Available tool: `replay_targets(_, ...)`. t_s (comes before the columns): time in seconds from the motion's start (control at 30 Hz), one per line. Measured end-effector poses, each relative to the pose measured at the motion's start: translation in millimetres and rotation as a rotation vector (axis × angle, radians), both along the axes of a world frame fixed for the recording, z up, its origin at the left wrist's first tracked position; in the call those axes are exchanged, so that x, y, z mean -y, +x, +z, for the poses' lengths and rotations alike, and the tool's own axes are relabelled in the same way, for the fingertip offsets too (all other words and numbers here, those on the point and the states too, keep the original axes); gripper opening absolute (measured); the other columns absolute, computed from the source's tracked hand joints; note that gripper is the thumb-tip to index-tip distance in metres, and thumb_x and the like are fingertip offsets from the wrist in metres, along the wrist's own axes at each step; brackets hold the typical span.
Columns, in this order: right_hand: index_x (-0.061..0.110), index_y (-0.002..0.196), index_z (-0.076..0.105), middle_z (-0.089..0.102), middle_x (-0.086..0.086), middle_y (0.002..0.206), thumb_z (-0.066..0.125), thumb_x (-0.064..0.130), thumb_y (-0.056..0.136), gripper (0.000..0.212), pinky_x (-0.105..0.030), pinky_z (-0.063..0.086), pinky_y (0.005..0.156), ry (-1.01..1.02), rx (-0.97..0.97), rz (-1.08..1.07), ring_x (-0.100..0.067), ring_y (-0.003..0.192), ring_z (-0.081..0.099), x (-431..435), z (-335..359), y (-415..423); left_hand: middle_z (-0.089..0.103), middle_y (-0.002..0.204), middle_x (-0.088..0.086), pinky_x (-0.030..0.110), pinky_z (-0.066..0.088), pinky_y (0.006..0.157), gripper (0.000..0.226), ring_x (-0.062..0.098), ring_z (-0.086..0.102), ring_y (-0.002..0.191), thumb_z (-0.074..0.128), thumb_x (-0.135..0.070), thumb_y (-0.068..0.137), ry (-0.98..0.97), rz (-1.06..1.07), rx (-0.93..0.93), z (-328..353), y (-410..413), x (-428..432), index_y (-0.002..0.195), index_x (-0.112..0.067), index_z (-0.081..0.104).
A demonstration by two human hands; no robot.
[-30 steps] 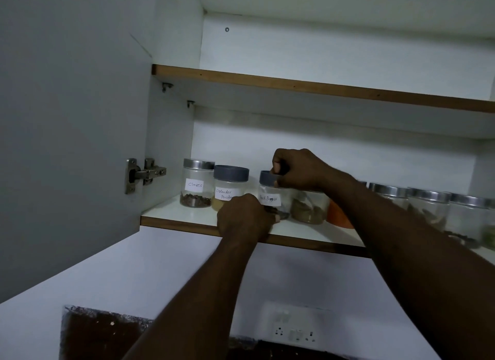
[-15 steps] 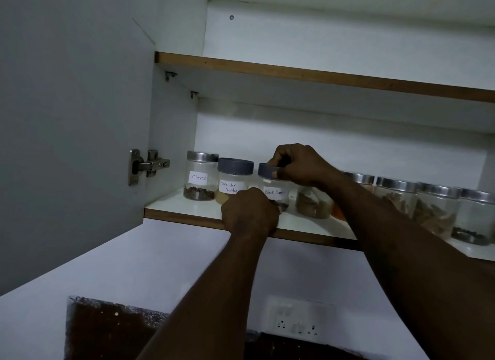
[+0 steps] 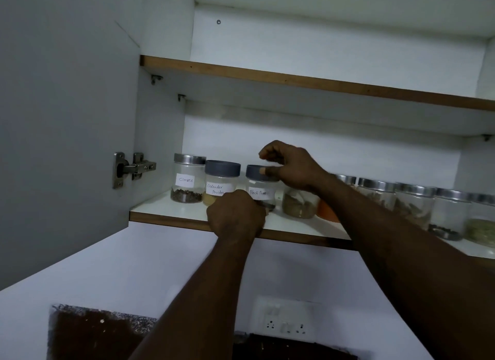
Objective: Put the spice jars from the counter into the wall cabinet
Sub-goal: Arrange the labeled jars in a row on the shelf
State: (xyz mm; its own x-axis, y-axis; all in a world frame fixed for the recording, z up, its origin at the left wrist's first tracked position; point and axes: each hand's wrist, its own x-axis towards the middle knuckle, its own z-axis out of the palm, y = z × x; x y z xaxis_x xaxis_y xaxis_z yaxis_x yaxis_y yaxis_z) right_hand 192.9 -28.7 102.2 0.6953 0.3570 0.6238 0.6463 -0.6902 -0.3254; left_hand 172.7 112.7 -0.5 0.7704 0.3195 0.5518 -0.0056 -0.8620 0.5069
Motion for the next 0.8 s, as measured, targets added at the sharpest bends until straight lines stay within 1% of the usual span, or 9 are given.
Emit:
replay_targets(0.13, 0.022, 0.122, 0.065, 0.069, 0.003, 0.12, 0.072, 0.043, 0.088, 0.04, -0.036, 0.053, 0.094, -0.215, 0.271, -0.326, -0.015, 0.11, 0.063, 36.5, 14.4, -14.3, 0.066, 0.092, 0.001, 0.033, 0.042, 0.068, 0.053, 0.023, 0.067, 0.089, 0.07, -0.064, 0.08, -0.03, 0.03, 0.056, -2.4, -4.6, 1.9, 0.103, -0.018, 0.054)
replay_targets(0.2, 0.019, 0.124, 0.065, 0.07, -0.002, 0.12, 0.068, 0.049, 0.089, 0.046, -0.041, 0.055, 0.091, -0.398, 0.237, -0.477, -0.021, 0.106, 0.064, 54.8, 13.3, -16.5, 0.069, 0.096, 0.002, 0.033, 0.041, 0.068, 0.049, 0.024, 0.067, 0.089, 0.068, -0.062, 0.081, 0.004, 0.041, 0.07, -3.1, -6.2, 3.8, 0.099, -0.019, 0.054)
replay_targets(0.27, 0.019, 0.12, 0.067, 0.072, -0.005, 0.113, 0.067, 0.051, 0.088, 0.045, -0.039, 0.055, 0.086, -0.522, 0.147, -0.53, -0.022, 0.098, 0.065, 64.1, 2.9, -16.2, 0.07, 0.095, 0.001, 0.033, 0.044, 0.072, 0.045, 0.023, 0.066, 0.088, 0.068, -0.062, 0.082, 0.043, 0.04, 0.021, -0.5, -7.0, 6.0, 0.098, -0.021, 0.063)
replay_targets(0.37, 0.022, 0.107, 0.067, 0.072, -0.003, 0.099, 0.074, 0.054, 0.083, 0.041, -0.035, 0.053, 0.075, -0.501, 0.157, -0.516, -0.021, 0.085, 0.062, 65.4, -12.5, -13.1, 0.067, 0.089, -0.001, 0.034, 0.048, 0.077, 0.042, 0.021, 0.063, 0.084, 0.069, -0.063, 0.081, 0.098, -0.011, -0.047, 4.1, -8.1, 18.9, 0.095, -0.025, 0.068)
replay_targets(0.43, 0.022, 0.104, 0.063, 0.07, -0.003, 0.095, 0.075, 0.058, 0.08, 0.045, -0.034, 0.05, 0.07, -0.414, 0.221, -0.523, -0.021, 0.083, 0.061, 60.8, -17.4, -10.9, 0.07, 0.095, -0.001, 0.036, 0.052, 0.078, 0.04, 0.021, 0.065, 0.088, 0.07, -0.061, 0.081, 0.132, -0.073, -0.062, 5.7, -9.4, 33.1, 0.098, -0.025, 0.069)
replay_targets(0.53, 0.02, 0.097, 0.058, 0.066, -0.001, 0.088, 0.072, 0.066, 0.078, 0.051, -0.032, 0.039, 0.067, -0.413, 0.306, -0.579, -0.023, 0.081, 0.06, 49.5, -23.7, -6.3, 0.072, 0.102, 0.0, 0.037, 0.052, 0.08, 0.036, 0.022, 0.067, 0.095, 0.07, -0.054, 0.082, 0.125, -0.113, -0.064, 4.3, -6.5, 48.4, 0.101, -0.024, 0.069)
replay_targets(0.6, 0.019, 0.095, 0.056, 0.066, -0.002, 0.086, 0.074, 0.059, 0.079, 0.046, -0.032, 0.036, 0.066, -0.393, 0.328, -0.553, -0.025, 0.082, 0.061, 45.2, -24.1, -5.3, 0.072, 0.103, 0.001, 0.035, 0.053, 0.079, 0.035, 0.023, 0.067, 0.096, 0.07, -0.054, 0.081, 0.119, -0.113, -0.056, 4.0, -5.2, 52.4, 0.1, -0.024, 0.069)
replay_targets(0.67, 0.02, 0.09, 0.056, 0.068, -0.004, 0.089, 0.077, 0.043, 0.081, 0.032, -0.033, 0.04, 0.064, -0.342, 0.258, -0.466, -0.027, 0.085, 0.062, 45.0, -16.9, -7.0, 0.073, 0.101, 0.001, 0.032, 0.05, 0.072, 0.036, 0.022, 0.067, 0.094, 0.07, -0.055, 0.079, 0.106, -0.11, -0.033, 3.0, -3.8, 51.8, 0.096, -0.024, 0.07)
replay_targets(0.8, 0.025, 0.082, 0.055, 0.071, 0.003, 0.1, 0.088, 0.023, 0.074, 0.034, -0.04, 0.055, 0.082, -0.351, 0.049, -0.316, -0.02, 0.094, 0.065, 52.1, 6.0, -20.5, 0.073, 0.098, 0.0, 0.03, 0.043, 0.067, 0.033, 0.021, 0.067, 0.09, 0.067, -0.053, 0.085, 0.112, -0.119, -0.024, 0.5, -2.6, 50.6, 0.097, -0.023, 0.071)
